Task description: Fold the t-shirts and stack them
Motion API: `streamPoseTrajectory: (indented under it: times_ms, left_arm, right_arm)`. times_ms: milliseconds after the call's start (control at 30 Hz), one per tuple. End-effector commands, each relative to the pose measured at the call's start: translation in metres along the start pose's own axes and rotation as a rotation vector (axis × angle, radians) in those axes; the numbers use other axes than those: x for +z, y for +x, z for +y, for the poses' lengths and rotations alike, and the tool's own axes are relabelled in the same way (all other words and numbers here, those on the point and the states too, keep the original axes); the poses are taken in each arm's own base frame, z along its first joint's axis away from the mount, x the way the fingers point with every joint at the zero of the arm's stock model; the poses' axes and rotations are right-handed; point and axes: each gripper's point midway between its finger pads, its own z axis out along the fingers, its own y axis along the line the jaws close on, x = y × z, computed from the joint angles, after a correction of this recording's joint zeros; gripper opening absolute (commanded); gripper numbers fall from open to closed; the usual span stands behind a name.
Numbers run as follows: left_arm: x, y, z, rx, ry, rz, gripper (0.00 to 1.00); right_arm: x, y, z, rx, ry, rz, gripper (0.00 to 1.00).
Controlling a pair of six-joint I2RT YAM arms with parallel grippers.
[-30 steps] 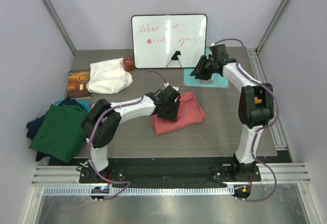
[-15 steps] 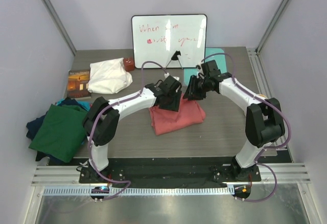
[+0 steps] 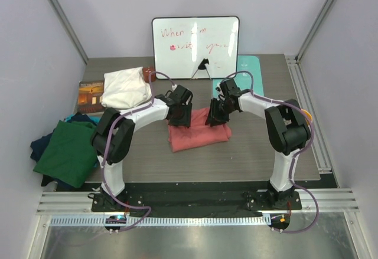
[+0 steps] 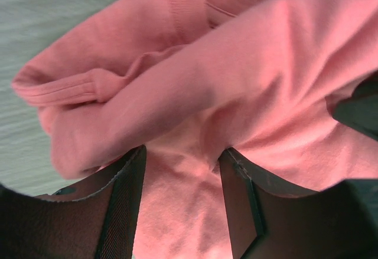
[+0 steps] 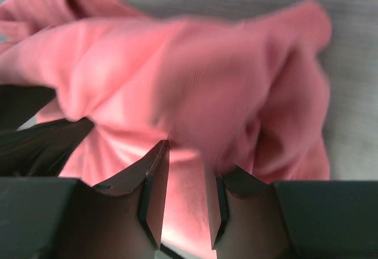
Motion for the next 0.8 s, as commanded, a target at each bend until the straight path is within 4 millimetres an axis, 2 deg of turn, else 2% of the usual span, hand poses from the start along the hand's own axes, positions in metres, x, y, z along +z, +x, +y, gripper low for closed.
streamPoseTrajectory:
  times_ms: [0,100,233,333,500,633,767]
  left_arm:
    - [-0.008,-0.024,0.017,-0.003,-0.021,-0.061,0.54]
    - [-0.016,-0.032,0.019,0.004,-0.008,-0.077,0.54]
    - [-0.019,-0.036,0.024,0.004,-0.016,-0.081,0.53]
    - [-0.014,-0.03,0.035,-0.014,-0.034,-0.061,0.53]
    - [-0.017,-0.016,0.057,-0.035,-0.063,-0.039,0.53]
    - [-0.032,-0.013,0.073,-0.056,-0.081,-0.049,0.53]
    - [-0.044,-0.009,0.083,-0.068,-0.089,-0.053,0.53]
  right_arm:
    - [0.004,-0.044,0.018,-0.06,-0.033,-0.096,0.36]
    - [0.012,-0.057,0.021,-0.062,-0.037,-0.104,0.36]
    - [0.027,-0.057,0.013,-0.037,-0.035,-0.067,0.36]
    - [0.036,-0.044,0.001,-0.022,-0.016,-0.029,0.36]
    - [0.035,-0.025,-0.02,-0.028,0.037,-0.006,0.36]
    - [0.037,-0.005,-0.035,-0.009,0.066,0.032,0.35]
    - [0.036,0.004,-0.037,0.017,0.059,0.042,0.35]
